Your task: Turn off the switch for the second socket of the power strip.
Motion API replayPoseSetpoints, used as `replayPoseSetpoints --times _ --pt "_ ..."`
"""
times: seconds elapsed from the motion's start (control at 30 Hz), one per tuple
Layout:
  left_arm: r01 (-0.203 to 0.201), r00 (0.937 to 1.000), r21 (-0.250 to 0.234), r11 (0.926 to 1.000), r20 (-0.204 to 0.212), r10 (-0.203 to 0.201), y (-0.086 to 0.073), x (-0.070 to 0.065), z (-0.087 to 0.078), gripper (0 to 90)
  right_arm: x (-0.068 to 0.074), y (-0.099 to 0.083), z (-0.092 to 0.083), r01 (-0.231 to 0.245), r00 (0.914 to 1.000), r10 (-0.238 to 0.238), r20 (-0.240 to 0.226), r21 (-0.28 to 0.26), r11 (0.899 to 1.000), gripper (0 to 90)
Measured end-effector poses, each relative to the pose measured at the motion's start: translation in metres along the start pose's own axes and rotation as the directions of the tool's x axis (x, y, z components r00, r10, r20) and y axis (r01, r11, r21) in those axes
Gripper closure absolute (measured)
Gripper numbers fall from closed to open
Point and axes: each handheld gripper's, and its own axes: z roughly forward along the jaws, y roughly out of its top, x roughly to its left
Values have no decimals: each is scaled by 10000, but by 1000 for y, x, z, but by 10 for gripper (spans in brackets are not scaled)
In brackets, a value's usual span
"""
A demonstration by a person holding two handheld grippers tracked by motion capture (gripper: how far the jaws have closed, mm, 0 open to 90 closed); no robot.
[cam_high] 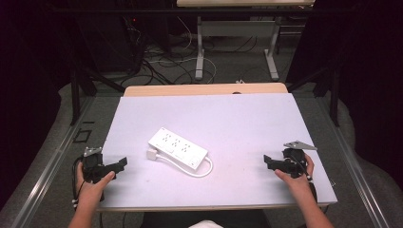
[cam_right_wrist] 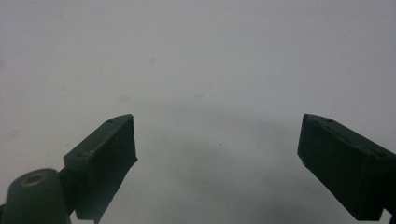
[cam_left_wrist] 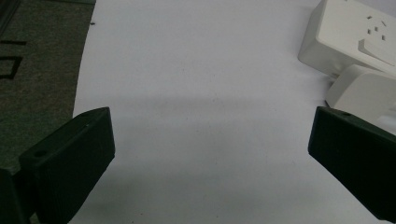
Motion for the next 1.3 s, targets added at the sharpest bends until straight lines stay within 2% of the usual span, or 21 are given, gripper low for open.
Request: replayPoseSetpoints --times 0.1,0.17,0.43,1.1,1.13,1.3 --pt "-83 9999 168 9998 59 82 0 0 1 3 0 0 0 -26 10000 26 -9 2 10000 107" --pt "-86 9999 94 9999 60 85 0 0 2 3 0 0 0 -27 10000 27 -17 -1 10000 107" --pt "-268 9996 309 9992 38 267 0 -1 4 5 0 0 1 49 10000 -49 -26 13 10000 107" --pt "-338 9994 586 9977 -65 342 0 -1 8 6 0 -1 3 -54 10000 55 -74 126 9999 108" --pt "-304 9995 450 9985 -4 304 0 -1 9 6 0 -1 3 -57 10000 58 -79 145 9999 107" --pt "-259 9997 394 9989 -18 260 0 -1 10 6 0 -2 4 -92 9999 95 -118 192 9998 108"
